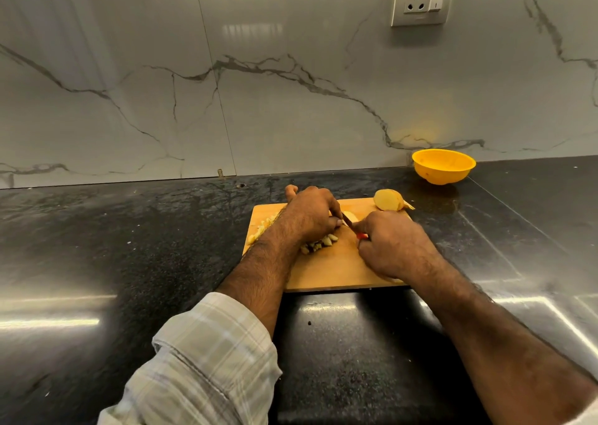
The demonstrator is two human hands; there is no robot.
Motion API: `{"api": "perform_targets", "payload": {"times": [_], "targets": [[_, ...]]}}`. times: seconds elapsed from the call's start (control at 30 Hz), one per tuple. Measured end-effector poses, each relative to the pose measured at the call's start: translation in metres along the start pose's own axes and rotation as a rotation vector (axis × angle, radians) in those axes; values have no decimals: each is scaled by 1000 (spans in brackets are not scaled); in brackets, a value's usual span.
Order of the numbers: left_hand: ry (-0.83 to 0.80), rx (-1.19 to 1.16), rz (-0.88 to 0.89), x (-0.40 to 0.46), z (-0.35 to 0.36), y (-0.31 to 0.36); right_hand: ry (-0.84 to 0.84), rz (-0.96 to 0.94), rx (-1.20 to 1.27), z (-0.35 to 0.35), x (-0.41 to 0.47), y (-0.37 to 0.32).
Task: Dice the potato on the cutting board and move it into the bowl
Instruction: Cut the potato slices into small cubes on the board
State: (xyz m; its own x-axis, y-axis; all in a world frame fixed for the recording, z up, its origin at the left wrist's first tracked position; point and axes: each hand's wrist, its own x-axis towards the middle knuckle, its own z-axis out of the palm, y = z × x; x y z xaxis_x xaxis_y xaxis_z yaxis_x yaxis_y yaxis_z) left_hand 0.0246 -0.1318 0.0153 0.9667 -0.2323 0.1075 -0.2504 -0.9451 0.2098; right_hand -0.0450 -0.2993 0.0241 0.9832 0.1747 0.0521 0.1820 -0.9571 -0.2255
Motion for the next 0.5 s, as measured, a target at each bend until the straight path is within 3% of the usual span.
{"api": "perform_targets", "payload": {"times": [0.2,0.5], "targets": [[35,20,23,-1,-1,-1,-56,8,-73,-2,1,-10],[11,-2,4,0,1,-5,-74,67,163,1,11,8]]}}
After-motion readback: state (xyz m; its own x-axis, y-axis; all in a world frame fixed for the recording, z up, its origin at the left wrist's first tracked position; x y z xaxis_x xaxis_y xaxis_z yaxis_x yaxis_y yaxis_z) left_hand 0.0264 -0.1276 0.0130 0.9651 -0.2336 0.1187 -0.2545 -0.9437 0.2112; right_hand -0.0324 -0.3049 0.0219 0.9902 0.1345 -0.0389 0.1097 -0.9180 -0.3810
